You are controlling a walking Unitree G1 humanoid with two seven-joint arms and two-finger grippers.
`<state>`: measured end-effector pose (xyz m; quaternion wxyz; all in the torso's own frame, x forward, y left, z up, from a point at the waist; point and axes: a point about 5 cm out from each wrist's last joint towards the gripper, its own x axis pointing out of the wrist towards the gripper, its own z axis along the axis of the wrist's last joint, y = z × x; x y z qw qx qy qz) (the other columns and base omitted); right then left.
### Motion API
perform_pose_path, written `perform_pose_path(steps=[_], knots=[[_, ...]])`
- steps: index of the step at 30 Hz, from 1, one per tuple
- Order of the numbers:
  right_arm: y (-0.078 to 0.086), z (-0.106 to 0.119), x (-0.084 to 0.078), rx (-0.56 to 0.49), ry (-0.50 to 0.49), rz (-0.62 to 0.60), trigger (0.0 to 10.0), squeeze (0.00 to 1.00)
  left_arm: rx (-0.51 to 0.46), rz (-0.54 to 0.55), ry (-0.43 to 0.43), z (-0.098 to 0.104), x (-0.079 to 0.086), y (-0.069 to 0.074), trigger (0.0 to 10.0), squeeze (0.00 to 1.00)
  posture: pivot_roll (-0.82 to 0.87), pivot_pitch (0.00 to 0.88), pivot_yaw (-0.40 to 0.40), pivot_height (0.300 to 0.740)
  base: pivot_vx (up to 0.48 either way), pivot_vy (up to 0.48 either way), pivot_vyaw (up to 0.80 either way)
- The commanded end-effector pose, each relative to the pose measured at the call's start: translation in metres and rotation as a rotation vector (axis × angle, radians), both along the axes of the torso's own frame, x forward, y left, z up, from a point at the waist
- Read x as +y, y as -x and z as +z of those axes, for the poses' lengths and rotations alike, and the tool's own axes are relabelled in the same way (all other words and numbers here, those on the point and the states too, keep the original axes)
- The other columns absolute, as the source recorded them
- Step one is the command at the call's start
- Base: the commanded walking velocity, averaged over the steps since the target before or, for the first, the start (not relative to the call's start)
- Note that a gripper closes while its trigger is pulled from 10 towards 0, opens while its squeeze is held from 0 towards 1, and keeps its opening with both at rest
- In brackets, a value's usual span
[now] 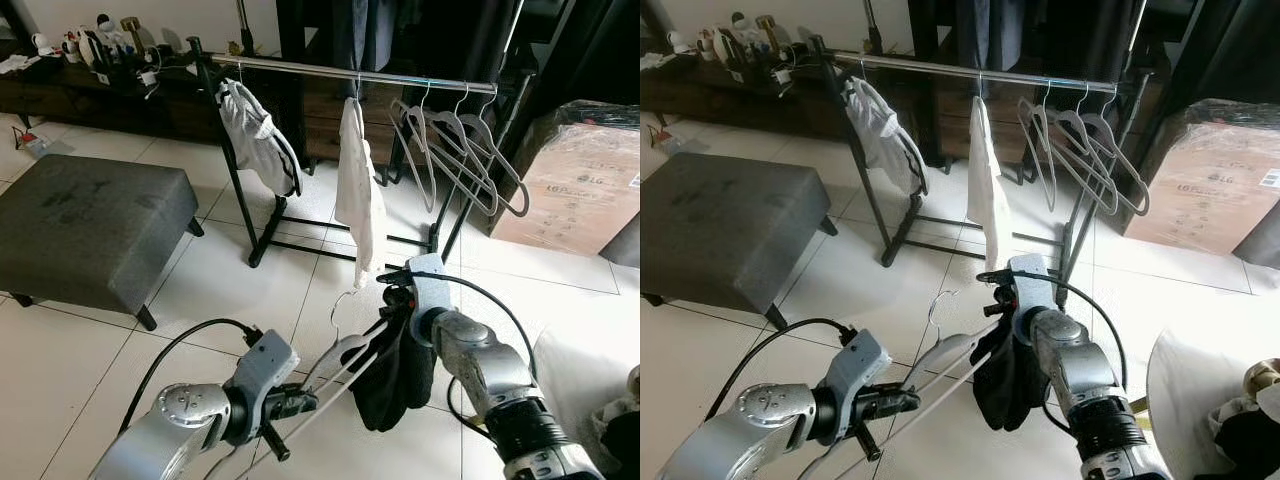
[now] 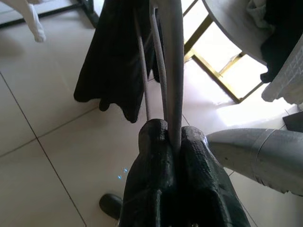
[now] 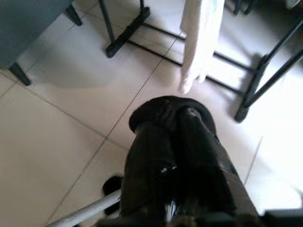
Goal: Hang hanger
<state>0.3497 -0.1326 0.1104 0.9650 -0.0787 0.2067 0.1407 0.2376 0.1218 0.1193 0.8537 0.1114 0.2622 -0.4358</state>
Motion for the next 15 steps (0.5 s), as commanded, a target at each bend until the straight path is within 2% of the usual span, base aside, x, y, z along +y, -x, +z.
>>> perform_pose_path(steps=[1, 3, 10, 14, 15], knots=[[-0.001, 0.004, 0.007, -0.037, 0.015, 0.038, 10.0, 0.0, 0.014, -0.035, 0.012, 0.001, -0.003, 0.006, 10.0, 0.0, -0.01, 0.151, -0.006, 0.74, 0.0, 0.0, 0.0], [0.0, 0.002, 0.008, -0.048, 0.067, 0.072, 10.0, 0.0, 0.021, -0.05, 0.017, 0.002, -0.005, 0.008, 10.0, 0.0, -0.01, 0.145, -0.005, 0.74, 0.0, 0.0, 0.0], [0.002, 0.0, 0.009, -0.05, 0.09, 0.104, 10.0, 0.0, 0.016, -0.049, 0.017, 0.002, -0.005, 0.007, 10.0, 0.0, -0.02, 0.137, -0.003, 0.74, 0.0, 0.0, 0.0], [0.008, 0.0, 0.012, -0.046, 0.091, 0.18, 10.0, 0.0, -0.002, -0.012, 0.036, 0.002, -0.004, 0.002, 10.0, 0.0, -0.02, 0.131, -0.005, 0.74, 0.0, 0.0, 0.0], [0.012, 0.001, 0.015, -0.05, 0.089, 0.241, 10.0, 0.0, -0.001, -0.005, 0.047, 0.002, -0.004, 0.001, 10.0, 0.0, -0.02, 0.128, -0.004, 0.74, 0.0, 0.0, 0.0]])
